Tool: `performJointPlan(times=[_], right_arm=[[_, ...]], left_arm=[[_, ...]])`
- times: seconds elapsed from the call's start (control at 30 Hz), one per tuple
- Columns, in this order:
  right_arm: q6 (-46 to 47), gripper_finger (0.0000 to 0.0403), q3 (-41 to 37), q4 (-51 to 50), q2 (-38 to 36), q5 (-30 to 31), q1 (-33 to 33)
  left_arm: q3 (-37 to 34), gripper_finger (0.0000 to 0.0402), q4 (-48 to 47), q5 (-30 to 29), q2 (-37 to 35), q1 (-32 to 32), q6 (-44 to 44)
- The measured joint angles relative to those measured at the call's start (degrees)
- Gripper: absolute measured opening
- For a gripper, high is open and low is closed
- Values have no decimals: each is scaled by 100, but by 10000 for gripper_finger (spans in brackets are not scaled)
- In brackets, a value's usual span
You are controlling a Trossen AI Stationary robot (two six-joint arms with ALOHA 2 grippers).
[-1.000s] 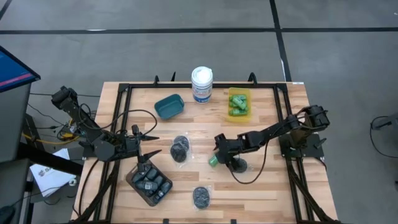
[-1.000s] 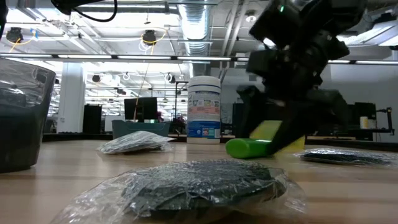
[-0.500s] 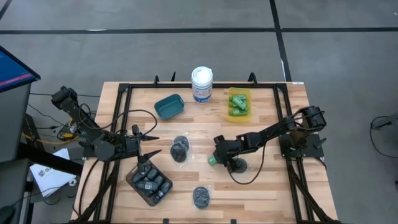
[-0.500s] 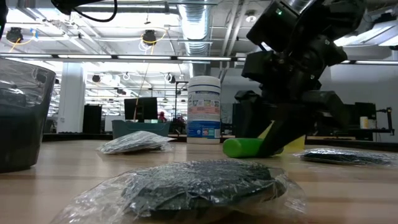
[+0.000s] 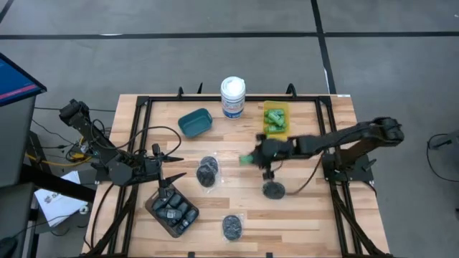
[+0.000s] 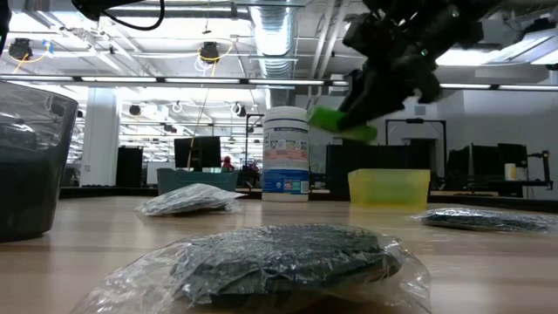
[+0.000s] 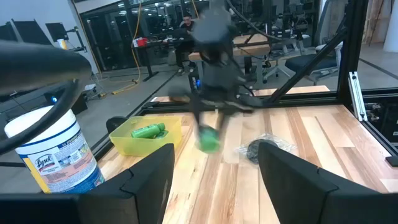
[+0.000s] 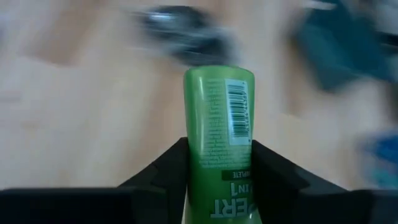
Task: Pick & Place Travel size toiletries
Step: Put the green shampoo bottle into the yellow bin, then put the black hairbrush into the blue bin
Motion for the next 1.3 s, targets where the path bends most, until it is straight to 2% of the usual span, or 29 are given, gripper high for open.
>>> performJointPlan(times=[0.23,0.33,0.47,0.6,1.0,1.13,1.3], right_arm=[[307,137,0,-852,-1137,1915,-1275],[885,136,0,-1225,-1295,2267,-1998],[1604,136,-64,-1546,-1195,2275,-2794],[1844,135,-208,-1600,-831,2258,-3231],[1840,149,-179,-1229,273,2290,-3338],[1906,173,-50,-1208,453,2257,-3320],[1801,239,244,-1270,395,2236,-3178]], left_arm=[[0,227,2,-5,2,0,0],[0,227,2,-24,2,0,-2],[0,227,2,-22,1,-1,-1],[0,227,4,-22,0,0,-2],[0,227,6,-17,1,0,-22],[0,232,7,-15,1,0,-22],[0,253,7,-13,1,-2,-22]])
